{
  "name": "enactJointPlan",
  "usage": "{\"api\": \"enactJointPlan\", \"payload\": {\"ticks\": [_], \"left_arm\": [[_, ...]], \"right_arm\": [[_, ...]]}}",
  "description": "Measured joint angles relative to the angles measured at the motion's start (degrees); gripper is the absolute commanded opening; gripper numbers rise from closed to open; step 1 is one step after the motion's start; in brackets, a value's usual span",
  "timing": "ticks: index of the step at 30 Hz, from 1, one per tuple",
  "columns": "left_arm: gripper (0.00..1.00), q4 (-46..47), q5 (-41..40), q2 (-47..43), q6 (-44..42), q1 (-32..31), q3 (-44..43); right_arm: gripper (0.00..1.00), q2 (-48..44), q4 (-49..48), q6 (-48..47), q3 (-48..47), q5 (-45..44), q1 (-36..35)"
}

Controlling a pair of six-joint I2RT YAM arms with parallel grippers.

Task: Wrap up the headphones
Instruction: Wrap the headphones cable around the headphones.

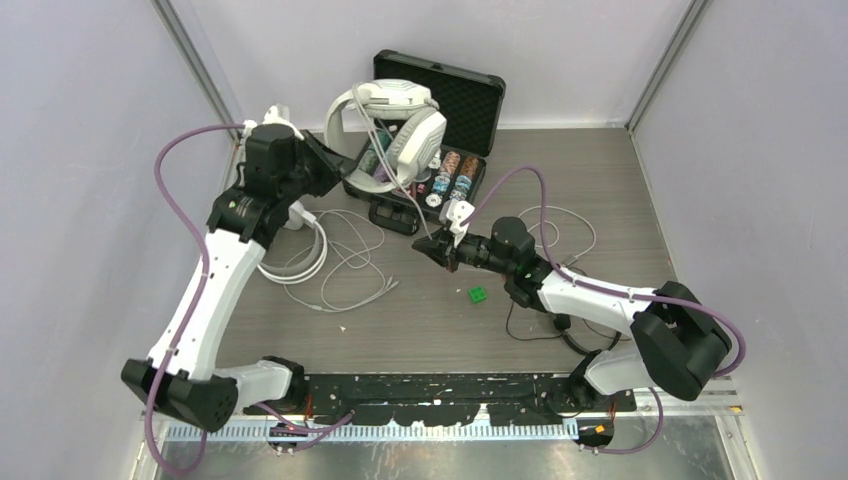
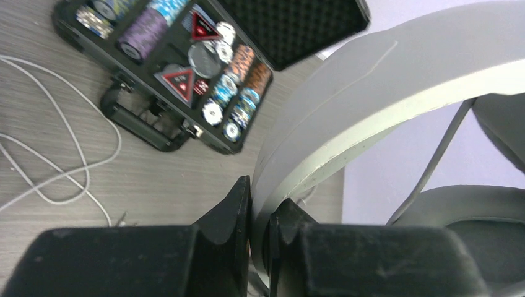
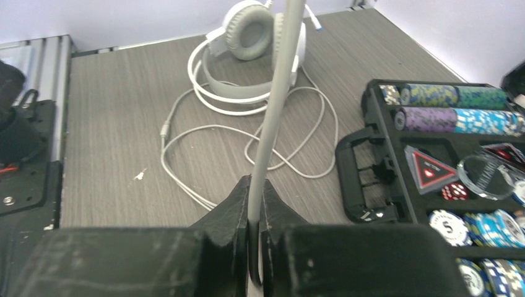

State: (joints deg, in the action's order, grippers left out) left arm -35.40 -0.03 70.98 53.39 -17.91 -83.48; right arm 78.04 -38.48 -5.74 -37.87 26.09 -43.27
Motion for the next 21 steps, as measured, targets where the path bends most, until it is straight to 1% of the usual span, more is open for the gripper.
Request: {"api": "enactJointPlan", "payload": {"ticks": [5,9,12,18,21], "left_arm": [[0.00,-1.64,5.79,-7.72,-0.04,0.33,2.47],[0.00,-3.34,8.85,-11.32,-0.07,0.44,1.62],[0.00,-4.20,11.23,-11.50,0.02,0.42,0.52],[0.00,-5.40,13.86,-10.27,0.61,0.42,0.31],[0.00,-5.62,14.21,-10.19,0.85,0.44,0.31]], "right_arm": [[0.27,0.66,-1.11,1.33,0.04,-1.38,1.84],[0.29,3.52,-6.43,3.45,1.20,-1.33,2.25],[0.32,6.45,-10.03,5.64,2.67,-1.07,2.25],[0.45,11.26,-16.00,8.63,4.63,0.24,2.25],[0.46,12.31,-17.77,8.74,4.66,1.51,2.25]]}}
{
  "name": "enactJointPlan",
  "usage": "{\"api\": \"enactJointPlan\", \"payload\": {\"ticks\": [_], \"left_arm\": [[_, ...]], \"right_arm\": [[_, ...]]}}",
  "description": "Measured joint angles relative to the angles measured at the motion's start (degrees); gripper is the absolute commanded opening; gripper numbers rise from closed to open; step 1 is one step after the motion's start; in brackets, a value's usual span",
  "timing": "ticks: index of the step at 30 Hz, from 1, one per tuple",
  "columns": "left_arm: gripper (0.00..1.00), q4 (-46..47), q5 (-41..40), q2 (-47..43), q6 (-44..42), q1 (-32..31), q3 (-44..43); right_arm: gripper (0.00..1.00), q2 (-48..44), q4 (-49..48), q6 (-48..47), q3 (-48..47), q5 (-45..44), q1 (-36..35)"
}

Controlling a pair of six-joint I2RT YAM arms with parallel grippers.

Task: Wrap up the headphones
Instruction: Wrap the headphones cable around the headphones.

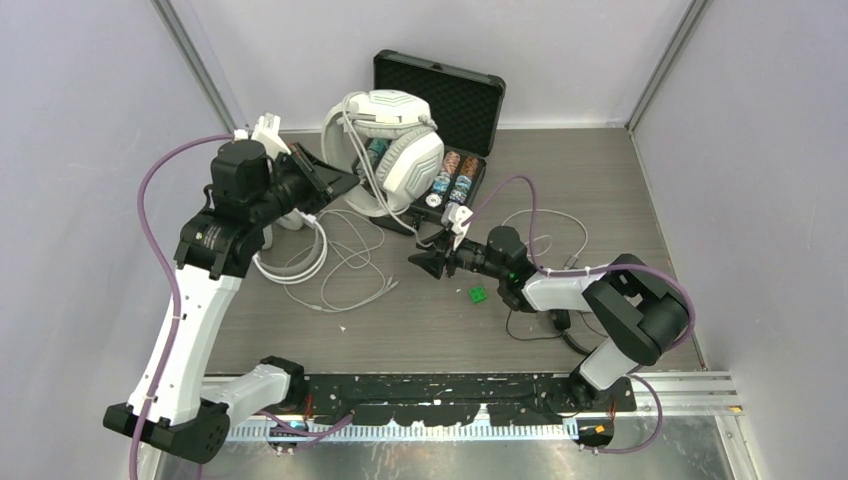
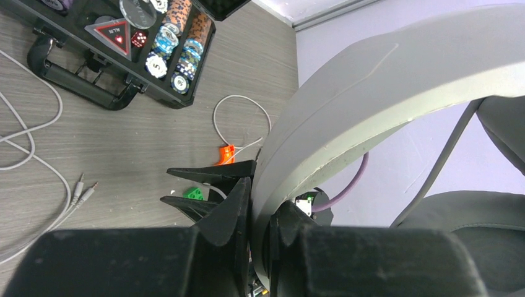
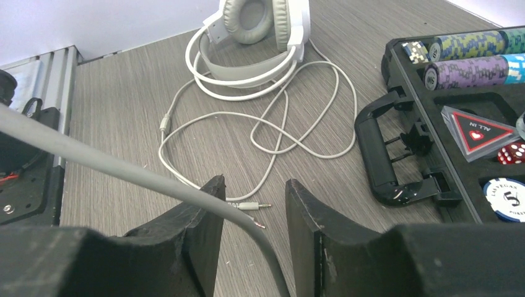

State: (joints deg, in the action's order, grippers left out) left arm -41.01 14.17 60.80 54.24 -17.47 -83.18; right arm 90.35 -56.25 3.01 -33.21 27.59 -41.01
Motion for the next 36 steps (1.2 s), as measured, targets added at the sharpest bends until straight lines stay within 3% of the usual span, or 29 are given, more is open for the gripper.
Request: {"api": "enactJointPlan", "payload": {"ticks": [4,10,12,18,25,36], "left_arm": [[0.00,0.02,0.33,-0.02,0.63,0.00,0.00],[0.00,-0.63,2.05,0.35,-1.97,0.15,-1.18],[0.00,-1.44,3.89,0.92,-5.29,0.35,-2.75],[0.00,-3.19,12.55,3.50,-17.70,0.66,-6.25],[0.00,-5.86,22.34,6.45,-32.44,0.68,-6.56],[0.00,-15.63,13.77,6.95,-60.22,0.66,-7.19]], "right_arm": [[0.44,0.87,-1.97,-0.20,0.20,0.66,0.00],[0.09,3.39,-5.49,0.09,1.70,0.59,1.18],[0.02,4.42,-7.56,1.70,2.62,0.74,2.95],[0.00,3.87,-10.12,6.03,2.47,1.20,6.80],[0.00,-2.43,3.28,6.40,-1.68,0.04,7.04],[0.00,-12.17,30.58,6.12,-11.06,-6.62,7.72]]}}
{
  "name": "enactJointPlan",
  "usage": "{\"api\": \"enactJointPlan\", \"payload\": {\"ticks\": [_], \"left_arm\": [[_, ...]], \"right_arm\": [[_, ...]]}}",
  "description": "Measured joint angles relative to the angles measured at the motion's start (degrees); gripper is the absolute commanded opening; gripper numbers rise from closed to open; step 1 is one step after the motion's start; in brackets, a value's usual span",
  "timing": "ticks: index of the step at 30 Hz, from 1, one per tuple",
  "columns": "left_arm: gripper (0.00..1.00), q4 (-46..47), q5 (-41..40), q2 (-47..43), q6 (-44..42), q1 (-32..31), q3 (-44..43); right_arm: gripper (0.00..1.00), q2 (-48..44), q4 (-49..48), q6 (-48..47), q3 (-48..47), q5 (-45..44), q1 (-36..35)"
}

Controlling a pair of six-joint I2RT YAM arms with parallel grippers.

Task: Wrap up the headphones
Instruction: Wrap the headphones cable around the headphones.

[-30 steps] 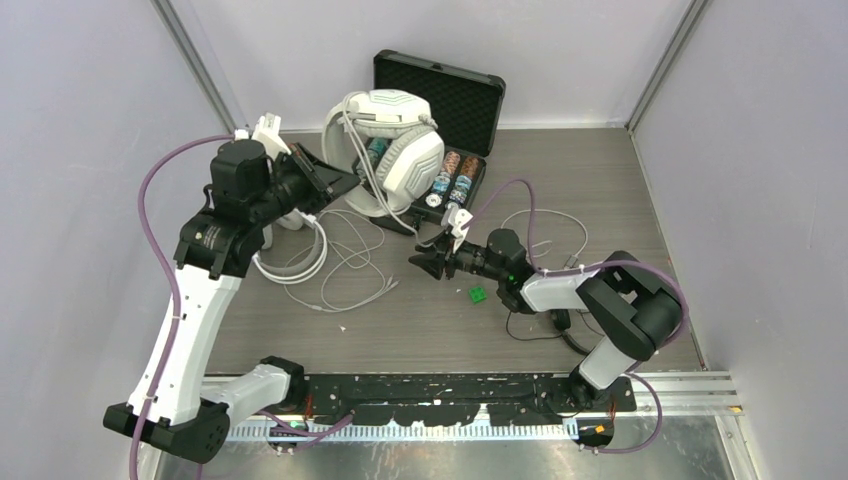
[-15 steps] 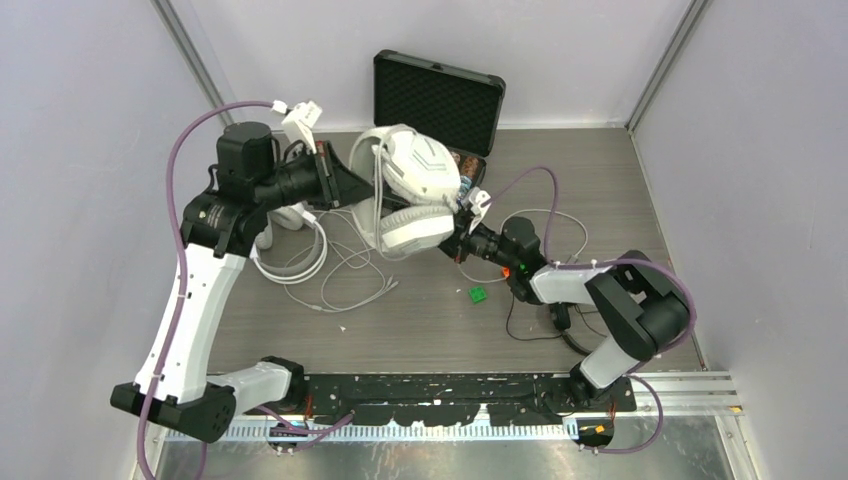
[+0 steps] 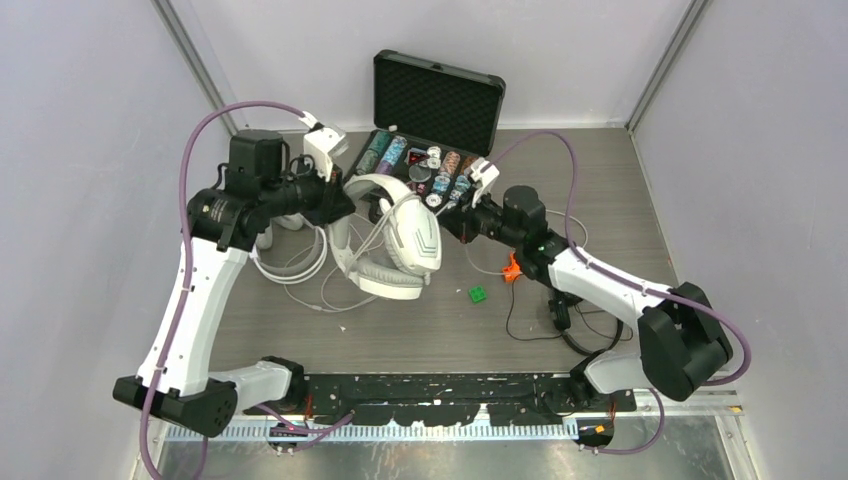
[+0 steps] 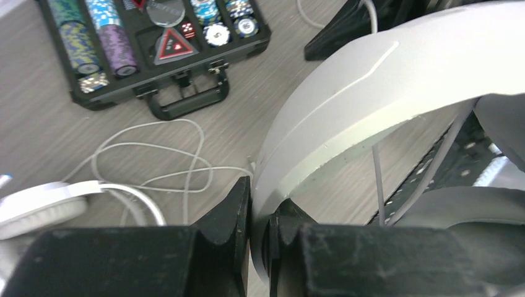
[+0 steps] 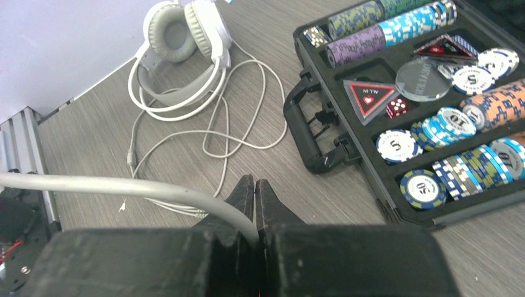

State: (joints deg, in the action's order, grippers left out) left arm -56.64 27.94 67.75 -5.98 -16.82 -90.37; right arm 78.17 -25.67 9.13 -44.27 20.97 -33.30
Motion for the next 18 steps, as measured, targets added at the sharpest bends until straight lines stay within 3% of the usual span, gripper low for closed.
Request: {"api": "enactJointPlan", "payload": {"ticks": [8,18], "left_arm": [[0.00,-3.61,-8.94,3.72,-13.60,-3.72,-0.72],[0.00,-2.43,-25.07,5.18,-21.86,-11.02,1.09]], "right_arm": [[0.01,0.48,22.56,3.56,-14.27,2.84,0.13],[0.00,1.36,44.48,6.08,-23.15,9.29,0.09]]}}
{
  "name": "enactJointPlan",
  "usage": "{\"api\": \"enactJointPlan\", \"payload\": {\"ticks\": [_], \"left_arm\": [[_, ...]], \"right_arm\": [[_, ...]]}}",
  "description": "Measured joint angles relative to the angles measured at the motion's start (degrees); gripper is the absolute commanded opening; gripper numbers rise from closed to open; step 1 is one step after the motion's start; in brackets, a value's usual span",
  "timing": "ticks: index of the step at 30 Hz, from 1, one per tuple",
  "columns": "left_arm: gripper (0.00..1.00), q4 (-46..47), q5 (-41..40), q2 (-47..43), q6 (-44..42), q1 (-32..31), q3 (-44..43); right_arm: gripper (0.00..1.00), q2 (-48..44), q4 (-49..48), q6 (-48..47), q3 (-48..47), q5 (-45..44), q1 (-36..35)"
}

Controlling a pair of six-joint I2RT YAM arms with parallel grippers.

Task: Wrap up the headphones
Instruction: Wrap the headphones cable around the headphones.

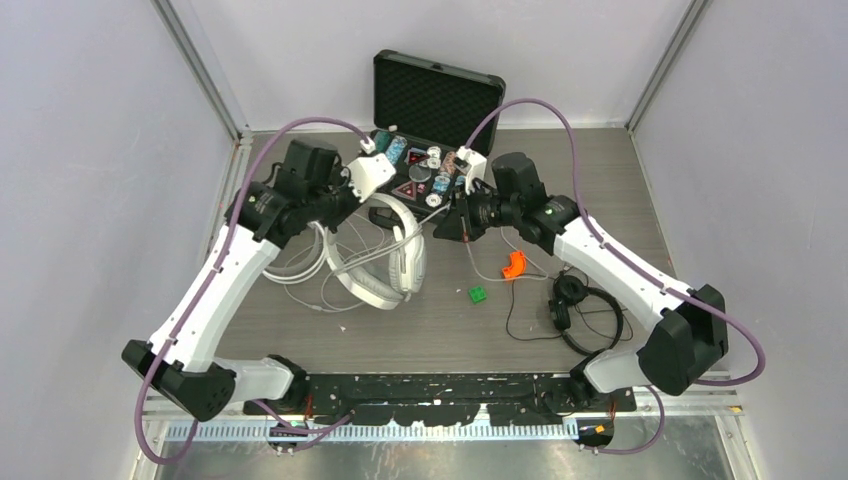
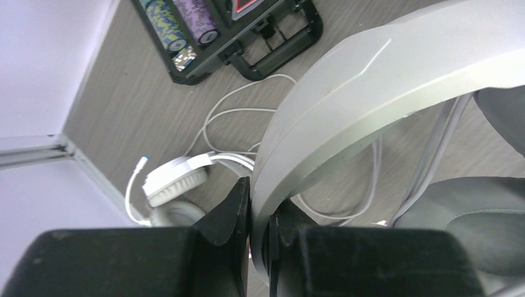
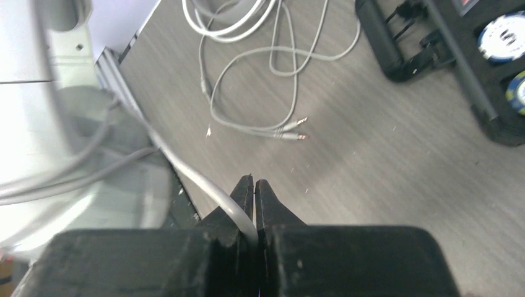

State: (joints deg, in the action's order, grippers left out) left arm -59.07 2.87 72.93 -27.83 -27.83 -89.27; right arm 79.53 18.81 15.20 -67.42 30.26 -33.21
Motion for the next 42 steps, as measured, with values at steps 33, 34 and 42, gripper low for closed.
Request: {"api": "enactJointPlan", "payload": {"ticks": [33,34,42], "left_arm": [[0.00,10.62,-18.78,-1.70,-2.47,-6.25,6.10],[0.00,10.67,-19.71,-1.68,-1.44,-6.29,6.10],[0.00,10.86,-26.16,0.81,7.69,-6.32,4.17]], "right_arm": [[0.15,2.36,-7.50,22.80,-4.26,23.19,0.35],[0.15,2.40,-8.41,23.45,-4.24,23.52,0.37],[0.22,2.51,-14.91,27.71,-4.00,24.52,0.46]]}}
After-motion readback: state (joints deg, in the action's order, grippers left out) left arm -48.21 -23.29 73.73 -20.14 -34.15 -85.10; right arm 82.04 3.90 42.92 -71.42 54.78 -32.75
